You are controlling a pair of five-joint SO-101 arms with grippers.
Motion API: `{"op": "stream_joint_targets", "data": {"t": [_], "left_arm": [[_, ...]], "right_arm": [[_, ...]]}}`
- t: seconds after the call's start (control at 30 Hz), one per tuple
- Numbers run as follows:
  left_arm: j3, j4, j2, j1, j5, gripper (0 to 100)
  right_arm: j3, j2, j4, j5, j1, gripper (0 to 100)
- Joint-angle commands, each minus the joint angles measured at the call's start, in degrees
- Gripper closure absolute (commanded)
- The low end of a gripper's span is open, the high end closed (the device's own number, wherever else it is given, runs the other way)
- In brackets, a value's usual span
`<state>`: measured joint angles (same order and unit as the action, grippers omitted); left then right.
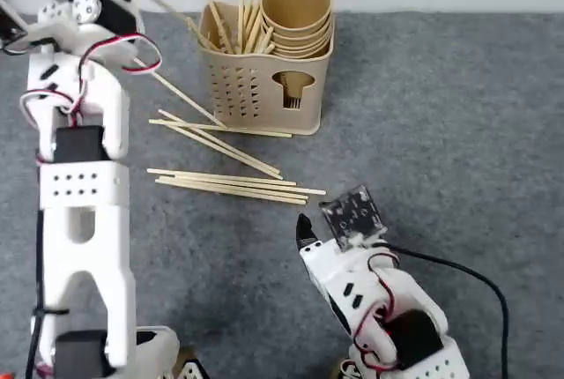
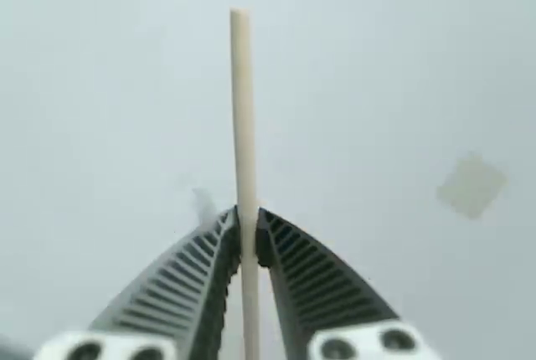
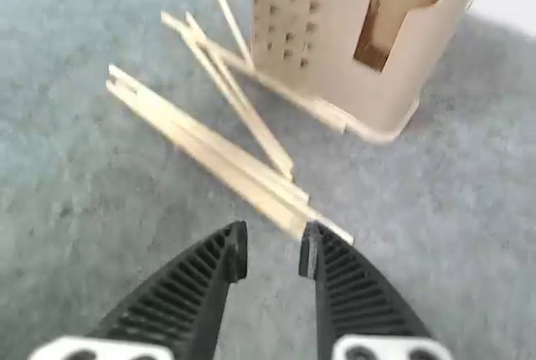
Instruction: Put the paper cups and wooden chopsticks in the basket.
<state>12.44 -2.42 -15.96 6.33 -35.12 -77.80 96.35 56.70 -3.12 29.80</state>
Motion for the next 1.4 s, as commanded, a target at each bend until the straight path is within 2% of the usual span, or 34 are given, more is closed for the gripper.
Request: {"op": "stream_joint_targets", "data": {"t": [0.0,0.17,0.23,0.3,0.5,0.73,0.83,0.97,1.07,1.27,1.37], "left_arm": [[-2.68,9.23,0.88,-4.48,5.98,98],[-2.15,10.02,2.29,-11.69,7.65,98],[-2.15,7.82,4.57,-13.19,11.78,98],[-2.33,7.21,7.65,-13.54,16.88,98],[-2.59,7.21,12.84,-12.92,24.0,98],[-2.24,6.95,16.53,-12.92,24.7,98],[-2.33,6.07,16.79,-12.75,24.7,91],[-5.23,-4.66,16.79,-12.57,24.44,78],[-10.77,-12.92,16.79,-12.57,23.12,74],[-27.38,-25.32,17.05,-12.04,11.87,73],[-37.23,-35.87,17.32,-9.58,3.6,73]], "right_arm": [[-1.41,4.79,-1.36,0.62,0.48,88.4],[-2.64,7.78,-1.36,0.62,0.22,88.4],[-1.67,7.6,-1.36,0.62,0.22,88.4],[-0.62,7.6,-1.36,0.62,0.22,88.4],[0.7,7.6,-1.36,0.7,0.13,88.4],[0.35,7.6,-1.36,0.7,0.13,88.4],[0.26,7.6,-1.36,0.7,0.13,88.4],[0.26,7.6,-1.36,0.7,0.13,88.4],[0.26,7.6,-1.36,0.7,0.13,88.4],[0.26,7.6,-1.36,0.7,0.13,88.4],[0.26,7.6,-1.36,0.7,0.13,88.4]]}}
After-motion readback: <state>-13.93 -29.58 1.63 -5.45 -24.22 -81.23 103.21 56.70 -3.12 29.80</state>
